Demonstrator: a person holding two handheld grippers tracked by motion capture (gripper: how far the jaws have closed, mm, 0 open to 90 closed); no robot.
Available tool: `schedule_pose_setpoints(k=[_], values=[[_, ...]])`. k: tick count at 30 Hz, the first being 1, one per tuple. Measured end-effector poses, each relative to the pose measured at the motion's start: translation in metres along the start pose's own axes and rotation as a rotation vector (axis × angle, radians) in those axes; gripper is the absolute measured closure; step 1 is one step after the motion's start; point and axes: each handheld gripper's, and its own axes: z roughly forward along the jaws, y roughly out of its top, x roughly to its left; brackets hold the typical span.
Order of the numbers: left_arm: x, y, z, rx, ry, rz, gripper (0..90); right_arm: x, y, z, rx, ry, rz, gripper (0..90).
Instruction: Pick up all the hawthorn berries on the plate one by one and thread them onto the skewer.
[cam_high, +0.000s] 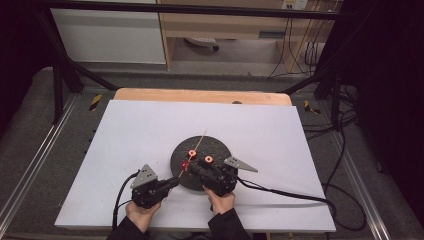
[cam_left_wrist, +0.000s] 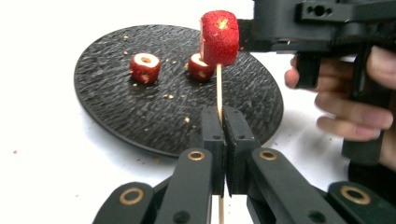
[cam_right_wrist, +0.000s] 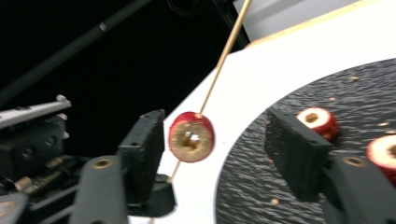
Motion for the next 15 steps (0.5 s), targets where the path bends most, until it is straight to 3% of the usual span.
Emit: schedule_pose_setpoints(k=[6, 15], values=[[0.008, -0.002, -0.005, 0.020, 0.012, 0.005, 88.0, -0.003, 0.013, -0.003, 0.102, -0.052, -0.048, 25.1], [0.014, -0.004, -0.012, 0.042, 0.036, 0.027, 88.0, -0.011, 0.035, -0.006, 0.235, -0.115, -0.109, 17.2]])
